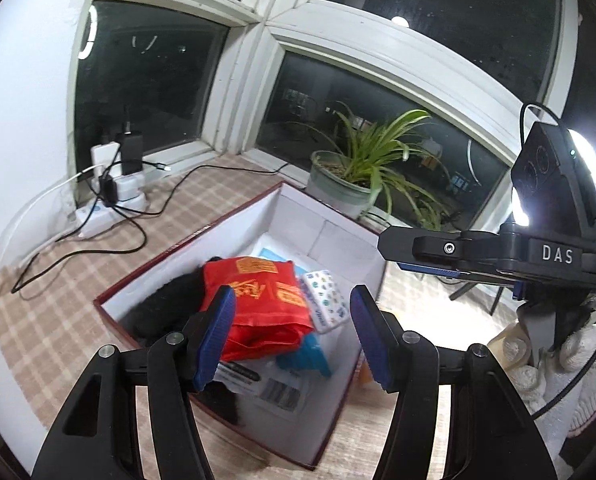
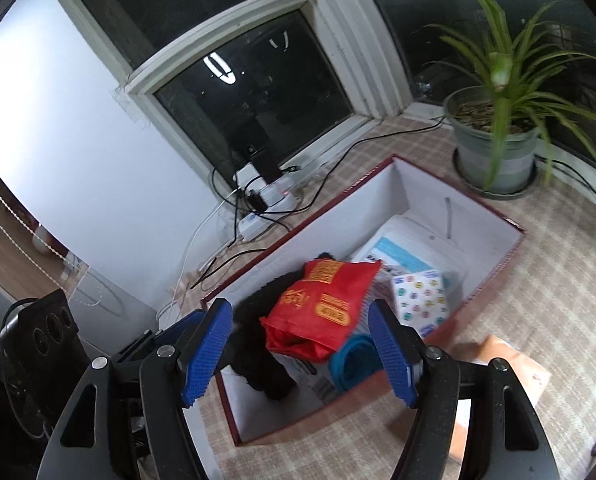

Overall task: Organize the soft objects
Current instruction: 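Move both tools back to the orange-and-white tissue pack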

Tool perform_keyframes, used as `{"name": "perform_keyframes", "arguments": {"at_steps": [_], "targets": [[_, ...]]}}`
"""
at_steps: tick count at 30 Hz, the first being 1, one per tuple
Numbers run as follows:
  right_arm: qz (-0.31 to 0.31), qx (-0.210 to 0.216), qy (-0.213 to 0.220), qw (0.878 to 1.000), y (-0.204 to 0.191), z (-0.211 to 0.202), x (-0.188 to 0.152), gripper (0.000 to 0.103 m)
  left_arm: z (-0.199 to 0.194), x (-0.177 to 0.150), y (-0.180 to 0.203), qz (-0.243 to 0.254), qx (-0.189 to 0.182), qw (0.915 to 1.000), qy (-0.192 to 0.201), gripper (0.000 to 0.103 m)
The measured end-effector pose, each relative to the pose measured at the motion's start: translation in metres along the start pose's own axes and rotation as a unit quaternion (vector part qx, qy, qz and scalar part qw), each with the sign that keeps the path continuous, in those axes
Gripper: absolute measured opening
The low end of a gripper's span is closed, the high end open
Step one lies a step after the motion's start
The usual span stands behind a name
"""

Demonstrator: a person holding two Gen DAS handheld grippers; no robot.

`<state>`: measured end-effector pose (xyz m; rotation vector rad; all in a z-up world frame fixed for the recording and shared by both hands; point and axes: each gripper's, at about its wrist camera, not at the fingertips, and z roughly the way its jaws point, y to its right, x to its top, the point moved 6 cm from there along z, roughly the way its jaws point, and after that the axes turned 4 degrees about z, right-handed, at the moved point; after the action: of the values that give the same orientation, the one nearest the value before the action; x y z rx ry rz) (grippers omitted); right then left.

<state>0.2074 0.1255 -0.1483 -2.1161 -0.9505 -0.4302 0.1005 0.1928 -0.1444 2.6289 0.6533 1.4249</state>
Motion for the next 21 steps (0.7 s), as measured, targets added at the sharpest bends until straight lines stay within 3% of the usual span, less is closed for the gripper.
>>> {"name": "perform_keyframes", "arguments": {"at_steps": [10, 21], "targets": [[0.027, -0.02, 0.033, 0.999, 0.038, -0.044, -0.008, 0.071, -0.003, -0.006, 0.042, 0.017, -0.051, 0.9985, -0.012, 0.059], [0.065, -0.068, 0.061, 0.994, 0.1, -0.105, -0.051, 0.073, 0.033, -0.047, 0.129, 0.087, -0.118, 0.9862, -0.077, 0.064]]}}
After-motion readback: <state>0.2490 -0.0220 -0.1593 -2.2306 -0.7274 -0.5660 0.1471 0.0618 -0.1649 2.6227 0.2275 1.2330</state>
